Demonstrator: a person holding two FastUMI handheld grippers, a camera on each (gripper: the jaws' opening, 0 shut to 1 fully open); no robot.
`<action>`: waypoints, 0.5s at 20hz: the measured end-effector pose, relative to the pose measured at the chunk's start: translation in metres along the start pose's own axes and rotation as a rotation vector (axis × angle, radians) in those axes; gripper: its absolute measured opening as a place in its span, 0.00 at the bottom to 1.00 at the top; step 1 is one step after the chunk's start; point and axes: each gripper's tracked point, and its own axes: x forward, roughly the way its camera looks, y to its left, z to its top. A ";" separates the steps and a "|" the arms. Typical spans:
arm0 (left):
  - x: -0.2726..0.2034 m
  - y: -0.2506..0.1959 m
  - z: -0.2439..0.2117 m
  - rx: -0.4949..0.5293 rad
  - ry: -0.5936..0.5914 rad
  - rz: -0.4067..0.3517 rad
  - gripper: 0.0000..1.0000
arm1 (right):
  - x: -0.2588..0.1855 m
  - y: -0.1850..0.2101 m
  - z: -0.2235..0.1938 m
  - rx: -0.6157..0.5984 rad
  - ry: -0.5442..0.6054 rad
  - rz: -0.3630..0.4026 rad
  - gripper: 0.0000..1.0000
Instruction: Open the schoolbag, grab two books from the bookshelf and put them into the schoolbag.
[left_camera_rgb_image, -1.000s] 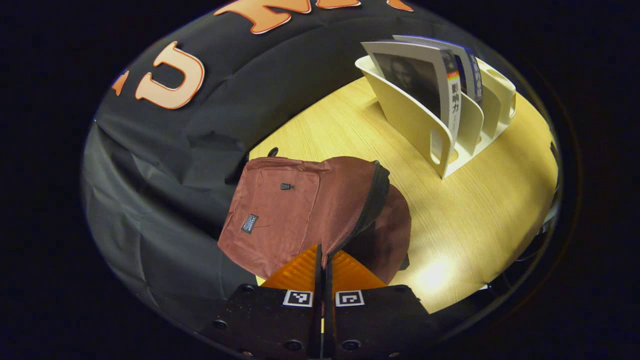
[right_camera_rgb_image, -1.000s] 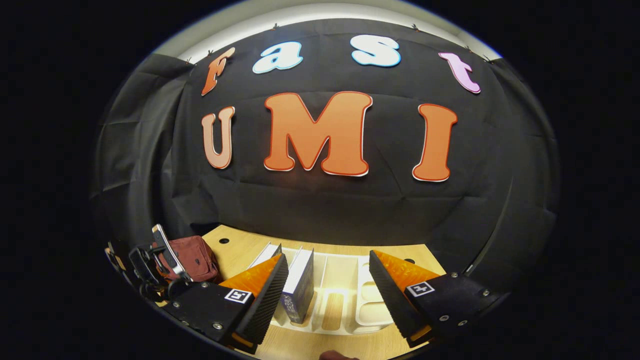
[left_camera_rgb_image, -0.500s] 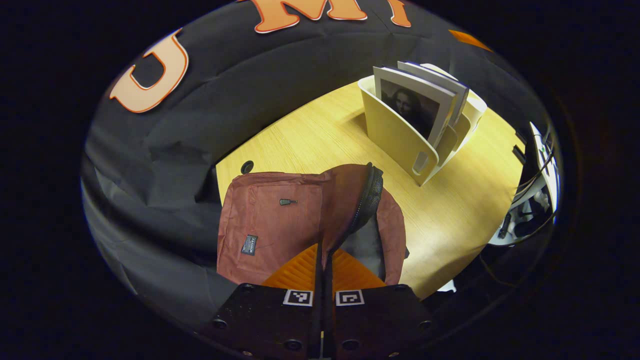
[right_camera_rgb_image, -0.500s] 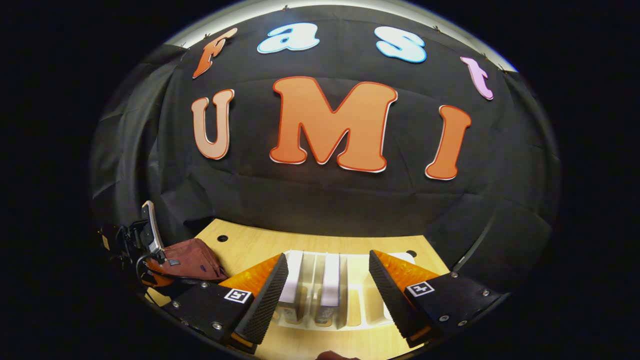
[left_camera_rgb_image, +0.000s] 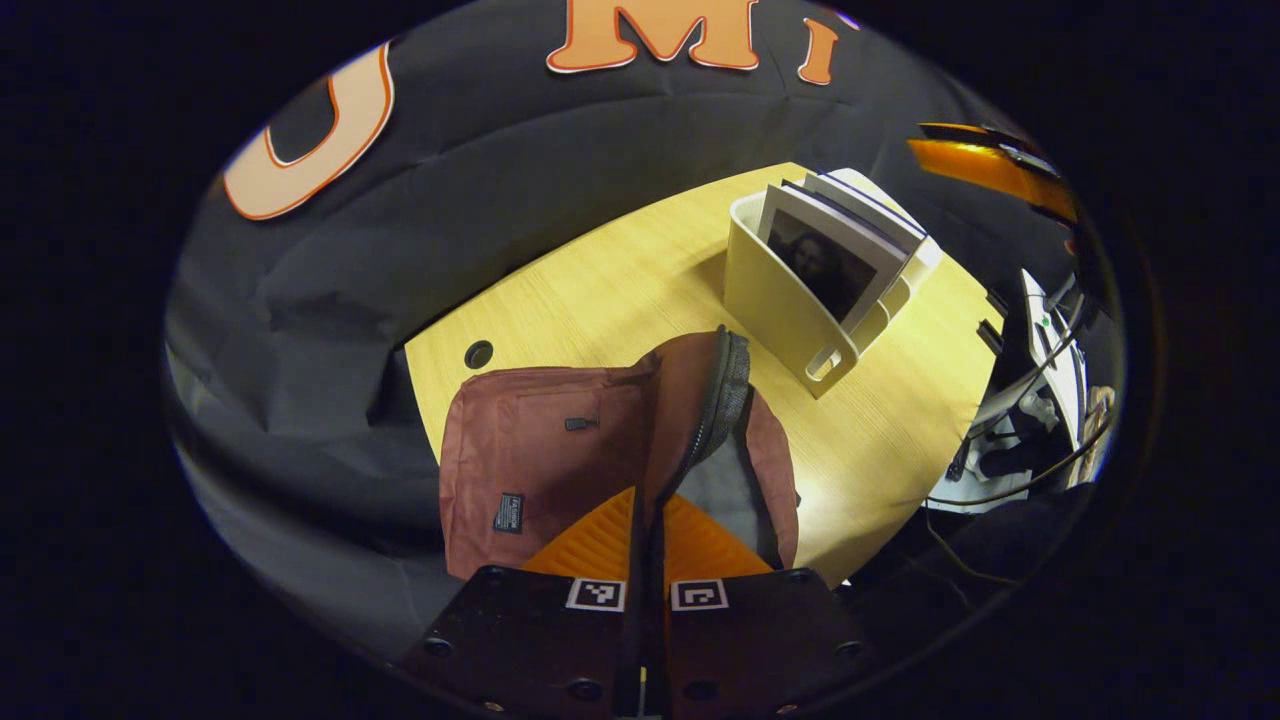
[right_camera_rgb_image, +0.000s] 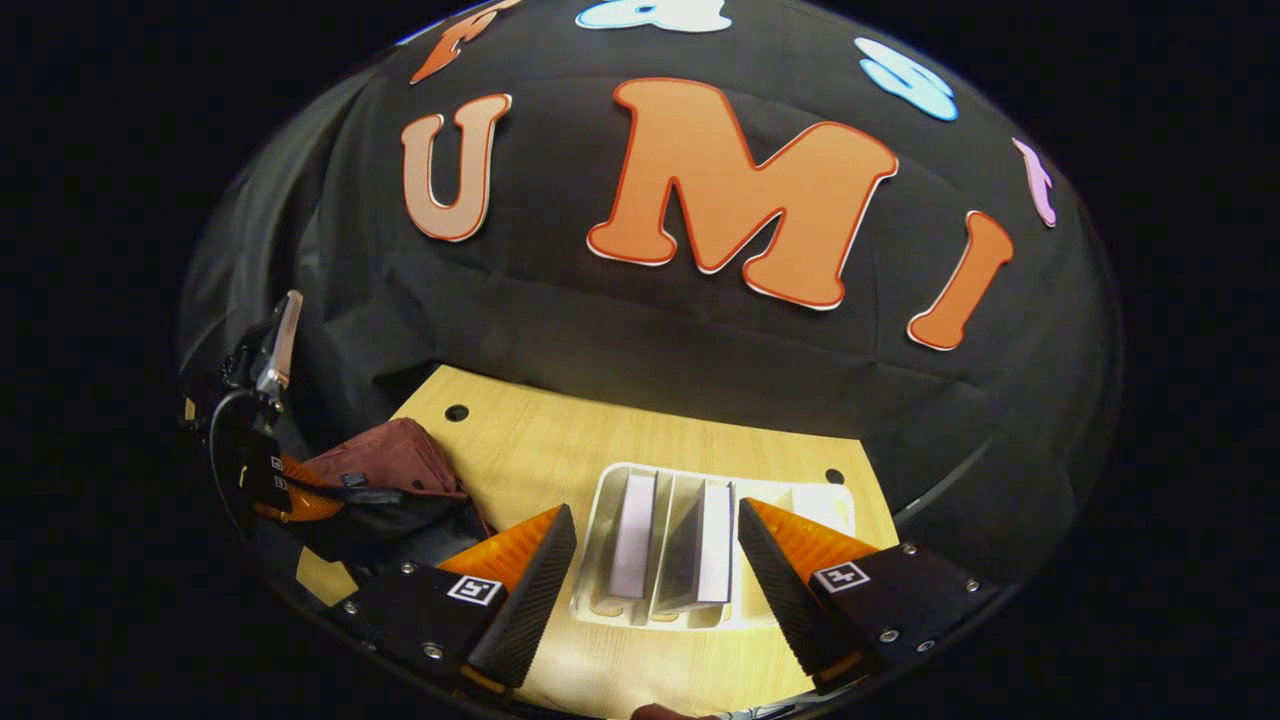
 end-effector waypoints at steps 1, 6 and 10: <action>-0.002 0.002 0.003 0.014 -0.002 -0.007 0.02 | 0.005 0.002 -0.005 0.001 0.039 0.016 0.97; -0.007 0.006 0.005 0.039 0.013 -0.026 0.02 | 0.050 0.013 -0.031 0.016 0.274 0.100 0.98; -0.006 0.005 0.008 0.024 0.028 -0.024 0.02 | 0.079 0.012 -0.056 0.040 0.475 0.121 0.98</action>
